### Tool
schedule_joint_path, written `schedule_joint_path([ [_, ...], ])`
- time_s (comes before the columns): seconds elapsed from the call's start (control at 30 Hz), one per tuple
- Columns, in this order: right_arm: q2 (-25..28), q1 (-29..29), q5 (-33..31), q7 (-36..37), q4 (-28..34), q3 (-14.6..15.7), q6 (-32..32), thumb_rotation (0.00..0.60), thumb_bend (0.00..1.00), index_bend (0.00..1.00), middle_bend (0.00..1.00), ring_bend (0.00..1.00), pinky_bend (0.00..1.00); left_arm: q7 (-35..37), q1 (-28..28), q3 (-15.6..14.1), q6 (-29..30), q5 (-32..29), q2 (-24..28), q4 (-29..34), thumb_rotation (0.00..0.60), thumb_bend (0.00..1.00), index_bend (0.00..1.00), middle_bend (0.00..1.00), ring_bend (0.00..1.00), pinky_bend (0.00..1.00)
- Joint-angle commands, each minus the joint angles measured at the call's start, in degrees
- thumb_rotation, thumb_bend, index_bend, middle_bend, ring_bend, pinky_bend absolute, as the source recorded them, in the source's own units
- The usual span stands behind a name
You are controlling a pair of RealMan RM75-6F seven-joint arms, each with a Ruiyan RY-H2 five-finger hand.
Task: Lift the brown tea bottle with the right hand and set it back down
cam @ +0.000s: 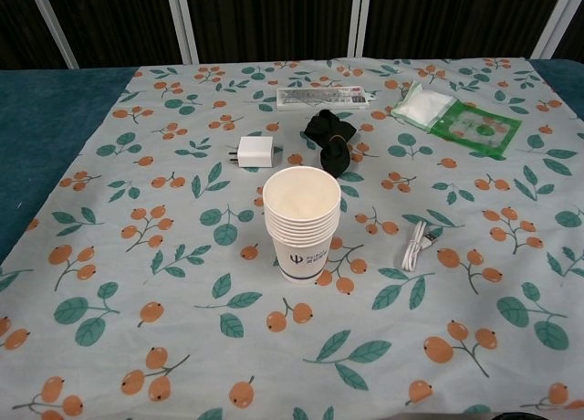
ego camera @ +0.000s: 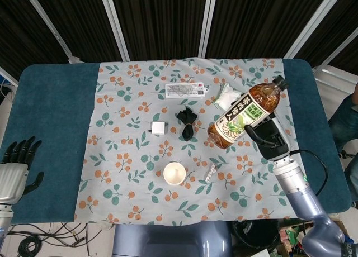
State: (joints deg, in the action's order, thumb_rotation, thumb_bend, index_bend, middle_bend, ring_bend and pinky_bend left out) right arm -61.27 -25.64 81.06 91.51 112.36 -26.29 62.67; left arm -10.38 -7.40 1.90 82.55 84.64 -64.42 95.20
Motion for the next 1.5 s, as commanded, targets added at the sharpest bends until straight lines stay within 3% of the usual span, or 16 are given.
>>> schedule_joint_path([
  [0.03,3.8,0.3,4.6,-6.6,-2.3,1.9,-5.2,0.6,0.32,0.49,0.44,0.48,0.42,0.0,0.0,0.0,0.0,0.0,0.0,0.0,0.6,0.38,0.0,0.0,0.0,0.0],
  [0.17,2.7,-1.0,2.0,-20.2,-2.5,3.9,-6.9,0.6,0.32,0.5,0.44,0.48,0.43,0.1,0.0,0.0,0.0,0.1,0.0,0.0,0.6,0.38,0.0,0.0,0.0,0.0],
  [0.23,1.5,-1.7,0.7,-30.7,-3.4,5.0,-6.8,0.6,0.32,0.51,0.44,0.48,0.43,0.1,0.0,0.0,0.0,0.0,0.0,0.0,0.6,0.38,0.0,0.0,0.0,0.0],
  [0.43,-5.4,-3.1,-2.3,-72.6,-9.2,8.9,-1.2,0.6,0.32,0.51,0.44,0.48,0.43,0.1,0.0,0.0,0.0,0.1,0.1,0.0,0.6,0.38,0.0,0.0,0.0,0.0],
  [0.5,-8.1,-3.3,-3.4,-83.4,-10.7,9.7,1.3,0.6,0.32,0.51,0.43,0.48,0.43,0.1,0.0,0.0,0.0,0.1,0.1,0.0,0.6,0.38,0.0,0.0,0.0,0.0],
  [0.73,-13.1,-4.3,-5.4,-106.3,-15.1,11.1,6.6,0.6,0.32,0.51,0.43,0.47,0.43,0.2,0.0,0.0,-0.1,0.0,0.1,0.0,0.6,0.38,0.0,0.0,0.0,0.0],
  [0.97,-16.9,-4.4,-2.3,-119.7,-19.5,10.5,15.0,0.6,0.32,0.51,0.43,0.47,0.43,0.2,0.0,0.0,-0.2,-0.1,0.2,0.1,0.6,0.38,0.0,0.0,0.0,0.0],
  [1.03,-17.4,-4.1,-2.5,-119.6,-18.3,10.2,16.0,0.6,0.32,0.51,0.43,0.47,0.43,0.2,0.0,-0.1,-0.3,-0.1,0.2,0.1,0.6,0.38,0.0,0.0,0.0,0.0],
  [1.1,-17.4,-3.5,-4.3,-115.0,-14.2,9.6,15.8,0.6,0.32,0.51,0.43,0.47,0.43,0.1,0.0,-0.1,-0.3,-0.1,0.2,0.1,0.6,0.38,0.0,0.0,0.0,0.0],
  [1.27,-11.9,-1.9,-9.8,-92.7,0.0,7.2,8.7,0.6,0.32,0.51,0.43,0.47,0.42,0.1,0.0,-0.1,-0.3,-0.1,0.2,0.2,0.6,0.38,0.0,0.0,0.0,0.0],
  [1.37,-4.3,-0.7,-12.9,-68.7,9.3,4.2,-1.1,0.6,0.31,0.51,0.43,0.47,0.42,0.1,0.0,-0.1,-0.2,0.0,0.3,0.2,0.6,0.38,0.0,0.0,0.0,0.0],
  [1.4,-3.3,-0.5,-13.1,-65.0,10.2,3.5,-2.4,0.6,0.31,0.51,0.43,0.47,0.42,0.1,0.0,-0.1,-0.2,0.0,0.3,0.2,0.6,0.38,0.0,0.0,0.0,0.0],
  [1.5,2.5,1.1,-11.3,-42.8,12.2,-0.7,-9.1,0.6,0.29,0.51,0.43,0.47,0.42,0.2,0.0,-0.1,-0.2,0.0,0.3,0.2,0.6,0.38,0.0,0.0,0.0,0.0],
])
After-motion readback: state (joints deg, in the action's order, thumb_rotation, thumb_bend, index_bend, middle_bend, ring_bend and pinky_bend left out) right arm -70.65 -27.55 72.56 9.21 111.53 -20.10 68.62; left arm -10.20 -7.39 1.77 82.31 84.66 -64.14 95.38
